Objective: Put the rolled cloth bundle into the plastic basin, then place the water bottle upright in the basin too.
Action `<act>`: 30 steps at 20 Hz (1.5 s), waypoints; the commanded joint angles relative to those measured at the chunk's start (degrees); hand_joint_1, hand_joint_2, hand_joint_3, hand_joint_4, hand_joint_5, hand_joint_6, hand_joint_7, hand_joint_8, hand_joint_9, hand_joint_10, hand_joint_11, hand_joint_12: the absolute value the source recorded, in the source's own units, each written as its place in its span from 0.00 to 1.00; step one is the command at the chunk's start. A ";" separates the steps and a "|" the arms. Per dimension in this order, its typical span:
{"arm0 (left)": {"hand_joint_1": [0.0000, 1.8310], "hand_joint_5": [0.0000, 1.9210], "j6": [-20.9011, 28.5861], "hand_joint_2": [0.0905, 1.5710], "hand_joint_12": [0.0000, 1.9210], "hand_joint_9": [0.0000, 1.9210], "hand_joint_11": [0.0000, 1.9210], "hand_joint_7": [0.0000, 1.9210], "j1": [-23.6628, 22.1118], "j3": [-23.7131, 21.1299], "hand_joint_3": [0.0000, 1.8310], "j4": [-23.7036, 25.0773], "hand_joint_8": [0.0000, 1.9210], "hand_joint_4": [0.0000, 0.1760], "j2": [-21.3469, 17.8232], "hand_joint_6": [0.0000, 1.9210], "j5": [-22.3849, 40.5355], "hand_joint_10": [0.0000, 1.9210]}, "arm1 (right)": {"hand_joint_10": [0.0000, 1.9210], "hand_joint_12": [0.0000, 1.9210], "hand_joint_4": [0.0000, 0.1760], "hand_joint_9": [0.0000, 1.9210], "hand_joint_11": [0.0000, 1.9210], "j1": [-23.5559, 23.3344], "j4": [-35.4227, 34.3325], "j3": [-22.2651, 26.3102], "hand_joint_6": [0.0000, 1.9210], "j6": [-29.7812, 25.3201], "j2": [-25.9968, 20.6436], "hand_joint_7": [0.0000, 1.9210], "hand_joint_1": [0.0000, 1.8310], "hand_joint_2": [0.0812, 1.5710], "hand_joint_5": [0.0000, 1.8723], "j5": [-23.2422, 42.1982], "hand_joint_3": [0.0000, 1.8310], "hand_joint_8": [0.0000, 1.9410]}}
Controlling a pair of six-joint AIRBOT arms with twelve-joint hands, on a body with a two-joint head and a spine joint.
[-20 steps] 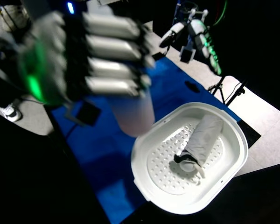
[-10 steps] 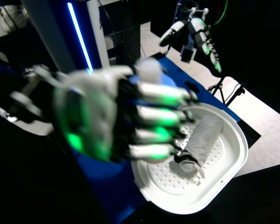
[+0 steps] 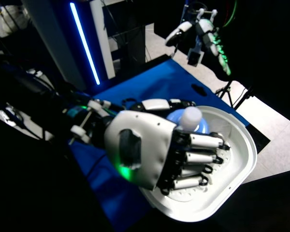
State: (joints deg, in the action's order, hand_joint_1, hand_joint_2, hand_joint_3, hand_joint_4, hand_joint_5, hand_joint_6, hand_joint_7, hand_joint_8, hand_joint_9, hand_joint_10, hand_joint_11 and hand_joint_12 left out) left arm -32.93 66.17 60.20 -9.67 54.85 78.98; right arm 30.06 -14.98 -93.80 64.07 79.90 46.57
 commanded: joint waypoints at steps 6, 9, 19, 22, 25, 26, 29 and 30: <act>0.29 0.00 0.95 0.54 0.00 0.00 0.00 0.00 -0.56 0.10 0.00 -0.53 0.00 0.72 0.50 0.00 7.56 0.00 | 0.57 0.72 0.00 0.60 0.57 1.48 -1.21 -0.18 0.60 -2.83 0.56 0.58 0.61 0.74 0.46 7.87 0.00 0.39; 0.30 0.00 1.02 0.53 0.00 0.00 0.00 0.00 -0.56 0.08 0.00 -0.53 0.00 0.69 0.51 0.00 7.68 0.00 | 0.40 0.64 0.00 0.62 0.54 2.02 -1.29 -0.18 0.56 -3.04 0.79 0.53 0.68 0.72 0.42 7.87 0.00 0.56; 0.29 0.00 1.08 0.53 0.00 0.00 0.00 0.00 -0.52 -0.04 0.00 -0.65 0.00 0.74 0.50 0.00 7.65 0.00 | 0.00 0.12 0.88 0.14 0.08 2.46 -0.51 1.17 0.00 -3.44 -0.01 0.14 0.36 0.64 0.04 7.90 0.00 0.00; 0.28 0.00 1.07 0.53 0.00 0.00 0.00 0.00 -0.44 -0.07 0.00 -0.86 0.00 0.75 0.53 0.00 7.47 0.00 | 0.00 0.10 1.00 0.08 0.02 2.77 0.23 2.42 0.00 -3.44 -0.96 0.09 0.38 0.63 0.00 8.28 0.00 0.00; 0.29 0.00 1.05 0.53 0.00 0.00 0.00 0.00 -0.24 -0.06 0.00 -1.19 0.00 0.82 0.53 0.00 7.52 0.00 | 0.00 0.10 1.00 0.07 0.00 3.40 0.78 3.56 0.00 -3.44 -1.85 0.08 0.39 0.62 0.00 9.02 0.00 0.00; 0.29 0.00 1.04 0.53 0.00 0.00 0.00 0.00 -0.14 -0.06 0.00 -1.41 0.00 0.82 0.45 0.00 7.57 0.00 | 0.00 0.09 1.00 0.06 0.00 3.74 1.36 4.47 0.00 -3.44 -2.61 0.08 0.39 0.61 0.00 9.51 0.00 0.00; 0.30 0.00 0.94 0.51 0.00 0.00 0.00 0.00 -0.08 0.13 0.00 -2.17 0.00 1.00 -0.04 0.00 7.74 0.00 | 0.00 0.05 0.97 0.01 0.00 4.87 2.73 7.68 0.00 -3.43 -5.72 0.00 0.38 0.59 0.00 11.90 0.00 0.00; 0.31 0.00 0.76 0.52 0.00 0.00 0.00 0.00 -0.08 0.12 0.00 -2.25 0.00 1.00 -0.30 0.00 7.71 0.00 | 0.00 0.06 1.00 0.00 0.00 5.49 2.87 9.06 0.00 -3.42 -7.13 0.00 0.38 0.58 0.00 13.34 0.00 0.00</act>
State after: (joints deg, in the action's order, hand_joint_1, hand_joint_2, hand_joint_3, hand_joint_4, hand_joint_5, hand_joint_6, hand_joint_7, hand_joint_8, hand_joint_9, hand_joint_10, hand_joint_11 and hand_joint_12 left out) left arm -32.36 66.43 60.20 -11.77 54.92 79.46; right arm 36.10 -11.33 -84.31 61.28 72.90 51.64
